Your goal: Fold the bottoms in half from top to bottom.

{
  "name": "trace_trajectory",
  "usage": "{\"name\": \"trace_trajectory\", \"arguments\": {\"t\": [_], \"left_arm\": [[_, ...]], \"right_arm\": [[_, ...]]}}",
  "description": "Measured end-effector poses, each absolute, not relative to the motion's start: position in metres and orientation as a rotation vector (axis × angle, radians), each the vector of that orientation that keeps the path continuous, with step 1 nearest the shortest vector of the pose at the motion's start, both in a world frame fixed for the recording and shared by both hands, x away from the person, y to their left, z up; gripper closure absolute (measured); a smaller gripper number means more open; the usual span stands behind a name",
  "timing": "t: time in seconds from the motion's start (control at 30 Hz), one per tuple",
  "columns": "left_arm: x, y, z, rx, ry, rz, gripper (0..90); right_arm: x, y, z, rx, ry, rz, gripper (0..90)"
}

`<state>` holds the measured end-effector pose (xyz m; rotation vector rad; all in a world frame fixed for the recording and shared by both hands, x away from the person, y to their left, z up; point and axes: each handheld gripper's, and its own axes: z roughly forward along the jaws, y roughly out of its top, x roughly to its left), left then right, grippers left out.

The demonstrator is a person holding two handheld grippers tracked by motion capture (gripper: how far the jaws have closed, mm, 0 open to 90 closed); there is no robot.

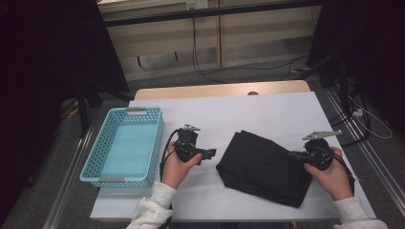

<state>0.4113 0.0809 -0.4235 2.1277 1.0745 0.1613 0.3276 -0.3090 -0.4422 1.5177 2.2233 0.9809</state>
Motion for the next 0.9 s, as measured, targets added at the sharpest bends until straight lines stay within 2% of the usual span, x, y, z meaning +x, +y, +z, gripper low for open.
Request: {"name": "trace_trajectory", "arguments": {"t": [0.1, 0.37, 0.53, 0.67, 0.9], "left_arm": [[0.412, 0.08, -0.424, 2.135, 1.072, 0.157, 11.8], [0.413, 0.079, -0.425, 2.136, 1.073, 0.153, 11.8], [0.413, 0.081, -0.425, 2.133, 1.075, 0.154, 11.8], [0.413, 0.085, -0.423, 2.123, 1.081, 0.16, 11.8], [0.412, 0.085, -0.422, 2.123, 1.079, 0.157, 11.7]], "right_arm": [[0.33, -0.315, -0.45, 1.53, 2.202, 1.024, 82.1], [0.341, -0.293, -0.435, 1.368, 2.186, 1.076, 81.3], [0.345, -0.295, -0.449, 1.401, 2.173, 0.994, 67.9], [0.338, -0.304, -0.439, 1.432, 2.109, 1.051, 62.3], [0.321, -0.311, -0.449, 1.492, 2.158, 0.972, 64.9]]}}
